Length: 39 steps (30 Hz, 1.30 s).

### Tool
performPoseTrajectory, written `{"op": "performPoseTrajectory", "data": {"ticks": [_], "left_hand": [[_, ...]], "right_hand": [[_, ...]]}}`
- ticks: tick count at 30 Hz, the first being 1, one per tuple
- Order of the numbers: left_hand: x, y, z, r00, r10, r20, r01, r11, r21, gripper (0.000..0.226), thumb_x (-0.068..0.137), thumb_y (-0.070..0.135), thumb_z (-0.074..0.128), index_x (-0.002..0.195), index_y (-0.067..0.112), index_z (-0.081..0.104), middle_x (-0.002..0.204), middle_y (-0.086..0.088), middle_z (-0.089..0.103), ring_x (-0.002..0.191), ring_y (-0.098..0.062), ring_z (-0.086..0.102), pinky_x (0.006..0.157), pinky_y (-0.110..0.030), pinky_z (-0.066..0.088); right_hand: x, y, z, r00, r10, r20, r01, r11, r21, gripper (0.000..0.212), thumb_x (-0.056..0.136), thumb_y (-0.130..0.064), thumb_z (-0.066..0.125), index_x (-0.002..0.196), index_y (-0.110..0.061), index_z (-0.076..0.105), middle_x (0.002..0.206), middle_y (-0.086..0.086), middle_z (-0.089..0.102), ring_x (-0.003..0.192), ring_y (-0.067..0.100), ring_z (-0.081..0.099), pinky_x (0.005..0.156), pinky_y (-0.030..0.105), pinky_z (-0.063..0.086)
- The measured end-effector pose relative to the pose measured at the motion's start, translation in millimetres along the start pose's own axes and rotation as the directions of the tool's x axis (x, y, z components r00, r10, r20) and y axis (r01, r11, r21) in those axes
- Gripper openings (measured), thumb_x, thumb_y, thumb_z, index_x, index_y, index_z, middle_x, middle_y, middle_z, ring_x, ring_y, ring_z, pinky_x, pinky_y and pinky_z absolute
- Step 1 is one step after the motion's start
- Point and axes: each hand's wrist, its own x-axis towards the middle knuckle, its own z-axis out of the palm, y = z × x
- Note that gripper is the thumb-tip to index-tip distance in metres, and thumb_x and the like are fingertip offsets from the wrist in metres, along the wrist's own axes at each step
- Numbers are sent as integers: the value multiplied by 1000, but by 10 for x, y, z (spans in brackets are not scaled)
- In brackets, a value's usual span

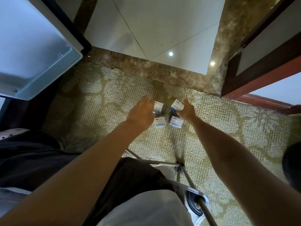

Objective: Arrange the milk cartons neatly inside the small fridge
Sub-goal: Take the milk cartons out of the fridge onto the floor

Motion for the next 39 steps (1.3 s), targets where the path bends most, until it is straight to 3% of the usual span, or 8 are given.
{"op": "performPoseTrajectory", "data": {"ticks": [5, 12, 14, 17, 22, 27, 34, 39], "left_hand": [[-31, -24, -4, 1000, -3, -7, 3, 1000, -3, 35, 96, 9, 44, 131, 6, 45, 137, -10, 37, 110, -24, 54, 86, -29, 44], [-46, -35, -132, 998, -3, -62, 1, 999, -37, 30, 96, 7, 44, 125, 5, 49, 132, -12, 42, 106, -24, 54, 84, -30, 44], [-63, -47, -200, 995, -13, -97, 8, 999, -51, 26, 95, 7, 44, 120, 5, 53, 127, -12, 45, 100, -22, 54, 79, -27, 43], [-94, -117, -369, 983, -71, -169, 56, 994, -96, 31, 95, 9, 44, 125, 6, 51, 128, -13, 48, 107, -26, 55, 85, -32, 45], [-241, -429, -793, 921, -214, -326, 133, 958, -253, 33, 96, 13, 42, 127, 7, 53, 127, -14, 56, 111, -28, 57, 93, -36, 49], [-617, -980, -1330, 782, -376, -497, 173, 897, -407, 30, 94, 11, 42, 120, 8, 58, 120, -15, 62, 105, -32, 60, 88, -38, 50], [-1397, -1931, -1818, 546, -596, -589, 267, 790, -552, 33, 93, 13, 47, 123, 6, 56, 127, -15, 59, 118, -32, 54, 97, -34, 42], [-2015, -2605, -2000, 358, -720, -594, 313, 692, -650, 27, 91, 11, 46, 114, 4, 60, 118, -17, 62, 109, -36, 57, 86, -35, 46]], "right_hand": [[-19, -17, 12, 1000, 25, 8, -25, 999, -34, 46, 83, -3, 63, 124, 2, 41, 123, 25, 57, 109, 37, 58, 78, 38, 49], [-157, -262, -92, 998, 37, -52, -45, 989, -143, 51, 79, -12, 65, 124, -3, 43, 125, 19, 51, 114, 35, 52, 92, 43, 48], [-231, -451, -152, 994, -58, -94, 38, 978, -205, 46, 81, -9, 60, 125, -6, 46, 127, 17, 49, 116, 32, 49, 95, 43, 46], [-378, -871, -275, 963, -256, -80, 232, 945, -231, 33, 83, -6, 56, 116, -5, 55, 116, 15, 59, 108, 32, 57, 89, 42, 50], [-812, -1749, -391, 839, -540, -61, 515, 826, -230, 26, 87, -9, 56, 113, -9, 58, 113, 9, 60, 99, 25, 60, 82, 34, 51], [-1373, -2636, -368, 663, -749, 4, 713, 630, -307, 29, 89, -12, 51, 117, -8, 57, 117, 10, 57, 106, 24, 56, 79, 23, 38], [-2137, -3768, 114, 394, -914, 100, 893, 354, -280, 29, 89, -13, 54, 118, -8, 57, 124, 9, 56, 113, 24, 54, 87, 27, 41], [-2646, -4501, 721, 272, -945, 180, 950, 235, -205, 26, 90, -12, 50, 114, -9, 59, 123, 7, 57, 113, 25, 53, 90, 31, 40]]}}
